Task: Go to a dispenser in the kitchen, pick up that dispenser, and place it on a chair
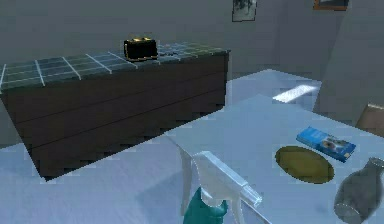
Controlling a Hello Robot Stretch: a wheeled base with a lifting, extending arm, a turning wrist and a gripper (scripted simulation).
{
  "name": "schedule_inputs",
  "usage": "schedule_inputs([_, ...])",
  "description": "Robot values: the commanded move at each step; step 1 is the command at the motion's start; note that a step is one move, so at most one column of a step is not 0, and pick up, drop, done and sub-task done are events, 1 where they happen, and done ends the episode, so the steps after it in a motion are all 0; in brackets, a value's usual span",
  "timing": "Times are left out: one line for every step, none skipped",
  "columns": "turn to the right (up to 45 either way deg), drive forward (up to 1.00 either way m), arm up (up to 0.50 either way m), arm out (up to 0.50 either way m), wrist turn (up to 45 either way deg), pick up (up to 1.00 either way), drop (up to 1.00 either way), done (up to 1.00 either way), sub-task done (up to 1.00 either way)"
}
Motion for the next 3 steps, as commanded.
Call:
schedule_inputs([0.0, 0.00, 0.00, 0.12, 0.0, 0.00, 0.00, 0.00, 0.00])
schedule_inputs([0.0, 0.00, 0.00, 0.00, 39.0, 0.00, 0.00, 0.00, 0.00])
schedule_inputs([0.0, 0.00, -0.34, 0.00, 0.0, 0.00, 0.00, 0.00, 0.00])
